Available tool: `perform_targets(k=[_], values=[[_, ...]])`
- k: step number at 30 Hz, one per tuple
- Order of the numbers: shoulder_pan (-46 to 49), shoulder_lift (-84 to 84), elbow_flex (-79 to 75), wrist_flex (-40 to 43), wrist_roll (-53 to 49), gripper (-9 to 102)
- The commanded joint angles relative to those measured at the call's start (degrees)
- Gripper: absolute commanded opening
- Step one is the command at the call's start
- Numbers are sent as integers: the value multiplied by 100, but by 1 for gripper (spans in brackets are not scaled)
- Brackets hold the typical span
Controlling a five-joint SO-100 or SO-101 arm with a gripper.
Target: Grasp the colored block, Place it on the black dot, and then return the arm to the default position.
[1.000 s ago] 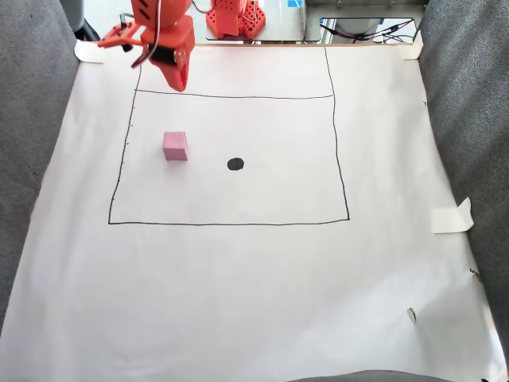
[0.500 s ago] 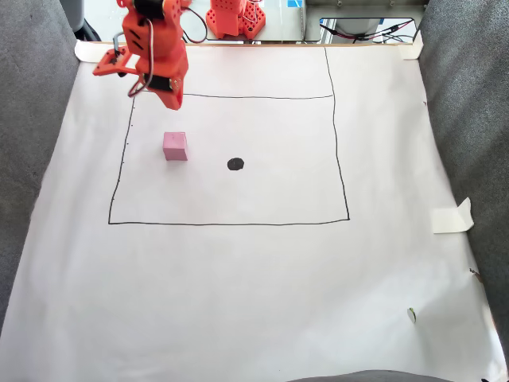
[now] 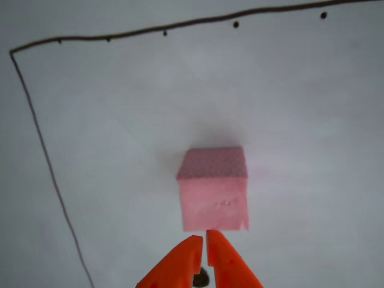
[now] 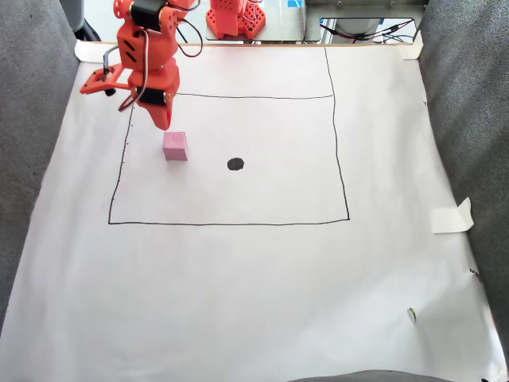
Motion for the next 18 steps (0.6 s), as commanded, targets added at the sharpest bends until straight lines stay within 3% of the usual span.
perform_targets(k=[1,18], values=[[-53,26,-185,-123,-70,0],[-105,53,167,-114,-404,0]])
